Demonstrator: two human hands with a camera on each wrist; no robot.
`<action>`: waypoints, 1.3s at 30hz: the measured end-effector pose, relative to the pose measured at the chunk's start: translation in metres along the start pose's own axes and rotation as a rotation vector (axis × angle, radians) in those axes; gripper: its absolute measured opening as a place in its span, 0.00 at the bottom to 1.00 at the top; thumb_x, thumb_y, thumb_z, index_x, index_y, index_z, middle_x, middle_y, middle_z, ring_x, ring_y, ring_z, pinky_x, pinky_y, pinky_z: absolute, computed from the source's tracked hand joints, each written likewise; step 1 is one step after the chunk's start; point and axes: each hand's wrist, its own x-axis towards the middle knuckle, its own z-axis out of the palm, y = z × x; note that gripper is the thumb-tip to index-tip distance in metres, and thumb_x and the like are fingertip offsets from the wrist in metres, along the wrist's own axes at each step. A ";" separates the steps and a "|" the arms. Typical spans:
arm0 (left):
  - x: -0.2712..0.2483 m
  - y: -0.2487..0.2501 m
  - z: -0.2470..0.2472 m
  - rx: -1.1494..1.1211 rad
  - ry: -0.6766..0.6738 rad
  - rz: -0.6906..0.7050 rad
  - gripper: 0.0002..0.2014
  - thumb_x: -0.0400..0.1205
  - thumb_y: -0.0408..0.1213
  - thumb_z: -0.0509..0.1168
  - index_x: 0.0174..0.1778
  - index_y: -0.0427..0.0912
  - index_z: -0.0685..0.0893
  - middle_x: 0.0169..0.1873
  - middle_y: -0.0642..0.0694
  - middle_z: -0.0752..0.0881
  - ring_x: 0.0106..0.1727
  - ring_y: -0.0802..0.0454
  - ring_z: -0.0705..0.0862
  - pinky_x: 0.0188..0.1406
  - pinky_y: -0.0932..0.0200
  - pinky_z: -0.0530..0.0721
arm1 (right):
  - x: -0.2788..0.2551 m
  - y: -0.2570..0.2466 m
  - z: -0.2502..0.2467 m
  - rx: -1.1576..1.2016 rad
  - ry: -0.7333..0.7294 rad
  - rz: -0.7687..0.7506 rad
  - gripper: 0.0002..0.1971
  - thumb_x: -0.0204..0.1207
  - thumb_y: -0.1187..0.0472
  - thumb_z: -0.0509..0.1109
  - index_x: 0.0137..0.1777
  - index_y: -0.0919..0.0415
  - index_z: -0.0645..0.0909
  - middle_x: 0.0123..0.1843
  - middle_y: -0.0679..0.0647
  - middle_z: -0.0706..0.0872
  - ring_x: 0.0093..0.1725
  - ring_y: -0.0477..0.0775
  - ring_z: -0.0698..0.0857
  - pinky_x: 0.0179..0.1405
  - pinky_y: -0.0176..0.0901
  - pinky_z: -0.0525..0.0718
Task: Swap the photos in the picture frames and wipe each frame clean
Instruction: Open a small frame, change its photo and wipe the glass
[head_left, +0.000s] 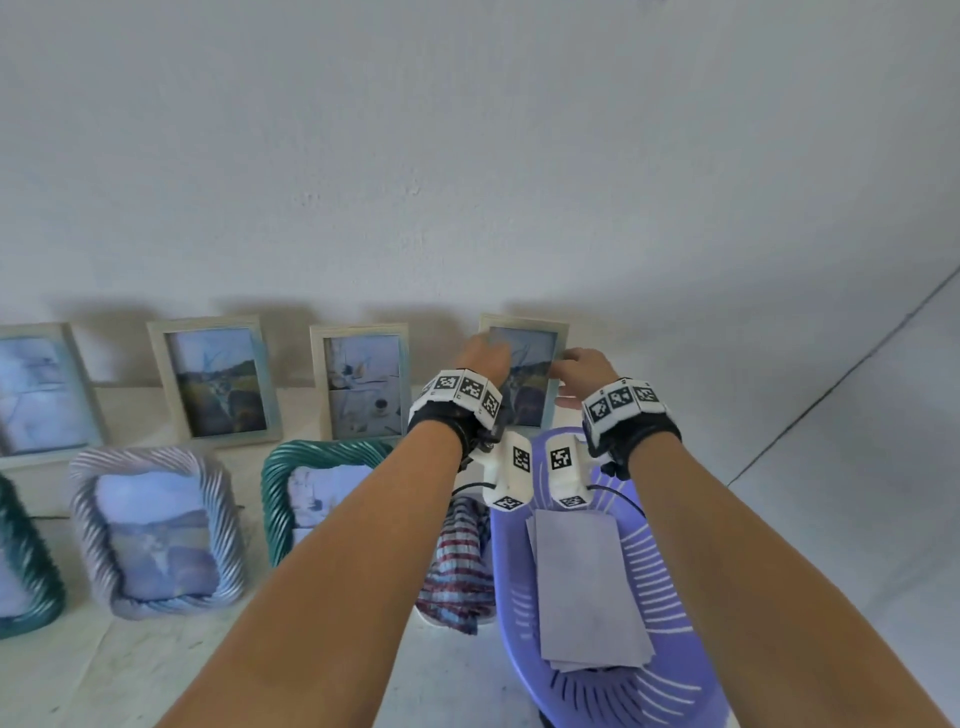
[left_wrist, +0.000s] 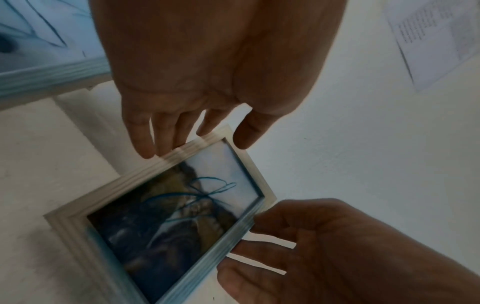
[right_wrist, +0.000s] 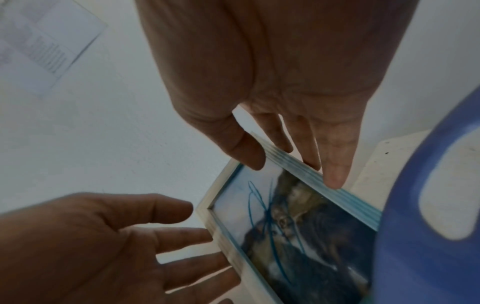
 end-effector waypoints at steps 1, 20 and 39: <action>0.000 0.000 0.000 -0.054 0.006 0.002 0.19 0.87 0.36 0.54 0.72 0.31 0.75 0.69 0.33 0.79 0.67 0.37 0.79 0.62 0.51 0.76 | 0.000 -0.001 -0.002 0.037 0.003 -0.005 0.26 0.70 0.62 0.73 0.69 0.67 0.77 0.66 0.65 0.81 0.60 0.67 0.83 0.40 0.47 0.88; -0.175 -0.042 -0.110 -0.243 -0.016 0.603 0.26 0.81 0.50 0.58 0.78 0.62 0.70 0.60 0.49 0.82 0.58 0.56 0.84 0.60 0.54 0.84 | -0.238 -0.031 0.013 0.552 0.219 -0.465 0.07 0.81 0.70 0.61 0.49 0.59 0.79 0.39 0.54 0.85 0.37 0.52 0.83 0.36 0.44 0.80; -0.315 -0.307 -0.182 0.051 0.051 0.142 0.40 0.75 0.57 0.71 0.82 0.57 0.61 0.60 0.50 0.75 0.58 0.58 0.80 0.61 0.64 0.77 | -0.392 0.073 0.249 0.773 -0.172 0.070 0.07 0.86 0.63 0.56 0.59 0.54 0.73 0.55 0.72 0.87 0.50 0.69 0.86 0.56 0.71 0.80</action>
